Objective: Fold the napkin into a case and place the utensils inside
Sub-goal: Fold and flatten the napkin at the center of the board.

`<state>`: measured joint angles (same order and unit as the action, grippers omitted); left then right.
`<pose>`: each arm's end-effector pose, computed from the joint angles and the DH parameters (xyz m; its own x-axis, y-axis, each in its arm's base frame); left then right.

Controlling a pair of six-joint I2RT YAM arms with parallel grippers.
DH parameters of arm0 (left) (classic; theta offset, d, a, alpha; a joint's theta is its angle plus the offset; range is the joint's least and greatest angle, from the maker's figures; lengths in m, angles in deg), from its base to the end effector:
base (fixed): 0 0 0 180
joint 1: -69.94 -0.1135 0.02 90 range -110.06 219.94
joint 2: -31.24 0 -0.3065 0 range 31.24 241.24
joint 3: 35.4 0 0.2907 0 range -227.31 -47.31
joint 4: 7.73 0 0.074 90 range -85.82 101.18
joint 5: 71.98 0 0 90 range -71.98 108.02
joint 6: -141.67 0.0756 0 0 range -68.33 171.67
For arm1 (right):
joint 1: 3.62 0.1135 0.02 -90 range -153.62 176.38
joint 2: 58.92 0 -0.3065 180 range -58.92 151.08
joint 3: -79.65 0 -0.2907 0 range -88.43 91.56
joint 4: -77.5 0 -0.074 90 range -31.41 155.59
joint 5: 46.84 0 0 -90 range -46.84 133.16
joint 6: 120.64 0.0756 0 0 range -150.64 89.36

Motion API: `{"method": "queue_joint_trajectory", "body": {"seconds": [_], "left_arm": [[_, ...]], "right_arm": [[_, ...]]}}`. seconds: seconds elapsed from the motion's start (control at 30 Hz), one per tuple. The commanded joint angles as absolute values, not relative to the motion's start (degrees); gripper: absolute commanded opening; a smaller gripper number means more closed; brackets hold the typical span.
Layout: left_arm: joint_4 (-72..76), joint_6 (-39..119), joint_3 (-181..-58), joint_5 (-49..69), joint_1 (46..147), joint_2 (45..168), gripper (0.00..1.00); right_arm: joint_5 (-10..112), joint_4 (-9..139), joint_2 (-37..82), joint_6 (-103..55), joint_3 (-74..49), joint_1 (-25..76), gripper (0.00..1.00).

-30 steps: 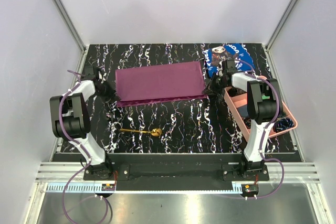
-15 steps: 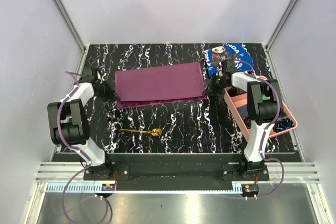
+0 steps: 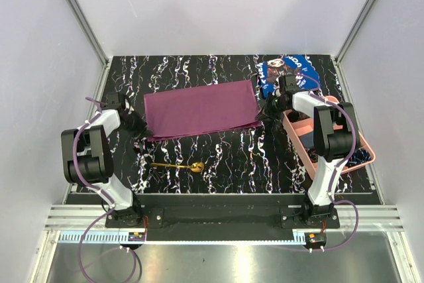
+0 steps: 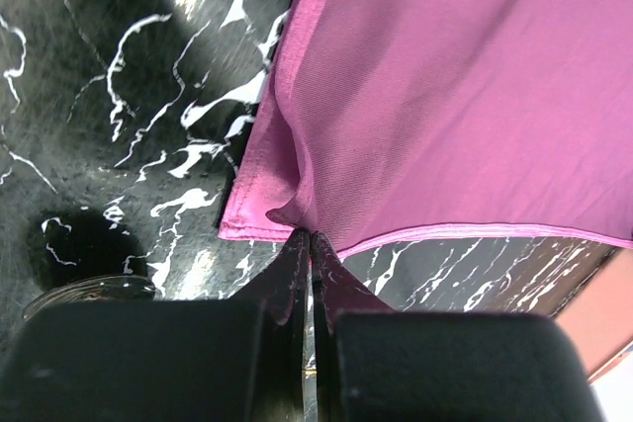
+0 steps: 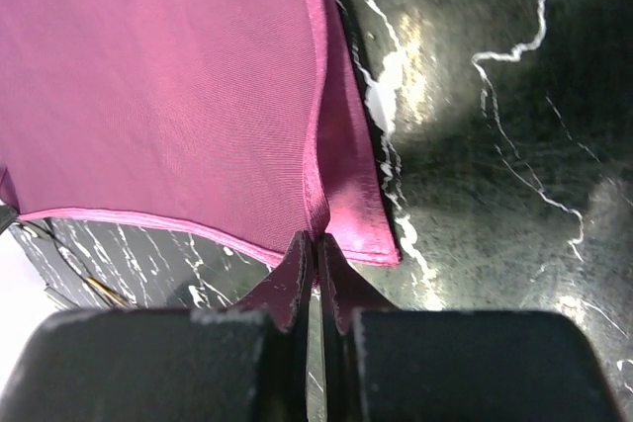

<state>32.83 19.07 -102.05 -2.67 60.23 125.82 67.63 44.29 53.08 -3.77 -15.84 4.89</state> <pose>0.3538 0.0334 0.1482 -0.7563 -0.6408 -0.1318 -0.5194 0.7107 -0.4745 0.4529 0.0994 0.1390 -0.9208 0.2782 -0.2733 0.0908 0.8345 0.5434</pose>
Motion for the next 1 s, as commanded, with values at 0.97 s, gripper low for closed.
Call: {"method": "queue_joint_trajectory", "body": {"seconds": [0.97], "left_arm": [[32.92, 20.29, -101.45, 1.06, 60.27, 128.62, 0.02]], "right_arm": [[63.12, 42.39, 54.01, -5.24, -15.13, 5.61, 0.05]]}}
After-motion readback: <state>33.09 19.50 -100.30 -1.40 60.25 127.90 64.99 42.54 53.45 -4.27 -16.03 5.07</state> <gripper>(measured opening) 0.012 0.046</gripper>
